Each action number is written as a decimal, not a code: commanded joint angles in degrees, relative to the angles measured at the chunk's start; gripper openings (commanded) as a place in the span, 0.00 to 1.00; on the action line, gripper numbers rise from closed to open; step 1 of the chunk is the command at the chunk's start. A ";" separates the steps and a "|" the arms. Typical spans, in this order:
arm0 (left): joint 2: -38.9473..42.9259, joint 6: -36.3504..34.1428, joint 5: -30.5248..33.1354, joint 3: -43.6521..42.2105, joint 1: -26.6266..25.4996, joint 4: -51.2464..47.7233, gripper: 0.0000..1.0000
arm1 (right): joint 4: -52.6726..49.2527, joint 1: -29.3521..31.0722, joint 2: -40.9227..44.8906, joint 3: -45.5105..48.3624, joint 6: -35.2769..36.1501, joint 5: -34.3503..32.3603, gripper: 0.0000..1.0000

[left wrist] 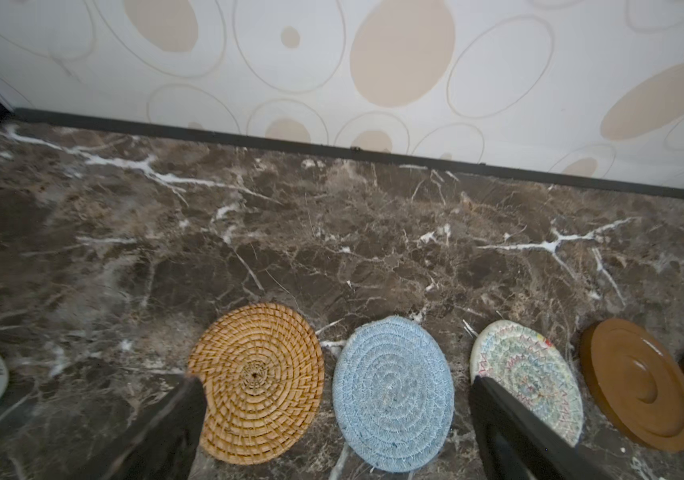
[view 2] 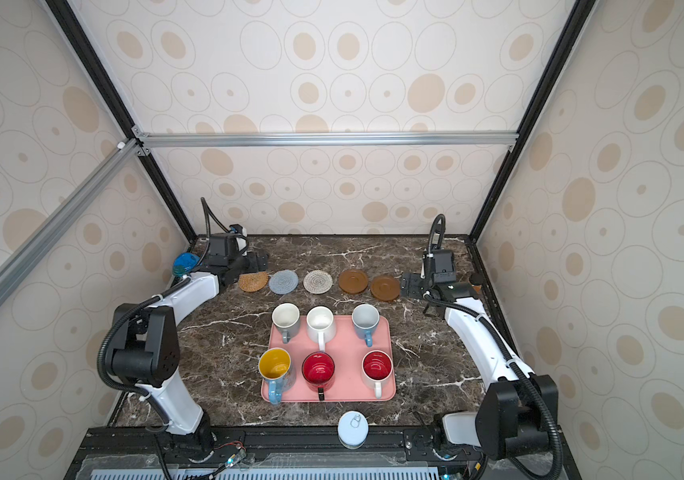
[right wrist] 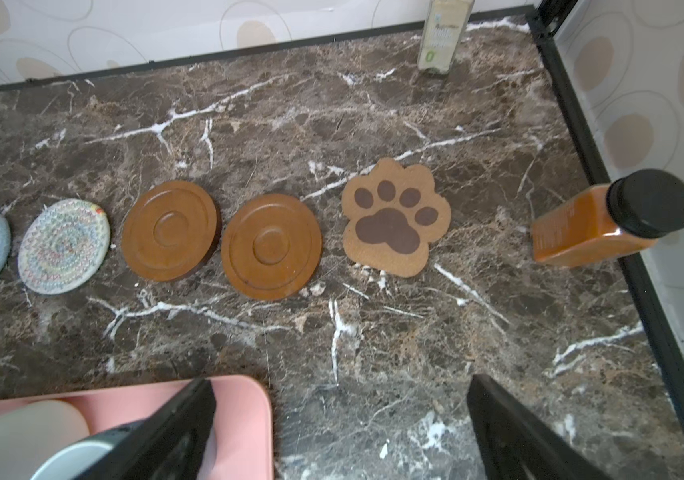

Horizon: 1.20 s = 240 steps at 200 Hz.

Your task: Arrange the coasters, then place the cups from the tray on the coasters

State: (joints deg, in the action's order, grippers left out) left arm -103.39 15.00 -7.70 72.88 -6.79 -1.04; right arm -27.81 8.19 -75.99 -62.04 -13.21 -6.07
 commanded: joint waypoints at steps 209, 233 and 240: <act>-18.12 11.18 -11.53 7.67 -9.38 -3.36 1.00 | -9.96 2.36 2.78 0.42 1.52 12.60 0.99; -20.74 10.80 -11.07 9.07 -9.37 -3.29 1.00 | -11.00 2.36 1.74 -1.46 2.38 12.61 0.99; -21.73 10.67 -11.08 10.02 -9.38 -3.43 1.00 | -11.21 2.36 1.46 -1.91 2.37 12.74 0.99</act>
State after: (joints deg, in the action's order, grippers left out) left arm -121.01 24.29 -20.05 81.43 -15.88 -4.34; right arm -36.84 10.28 -73.65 -60.84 -12.47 6.68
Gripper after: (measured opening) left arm 0.999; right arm 0.986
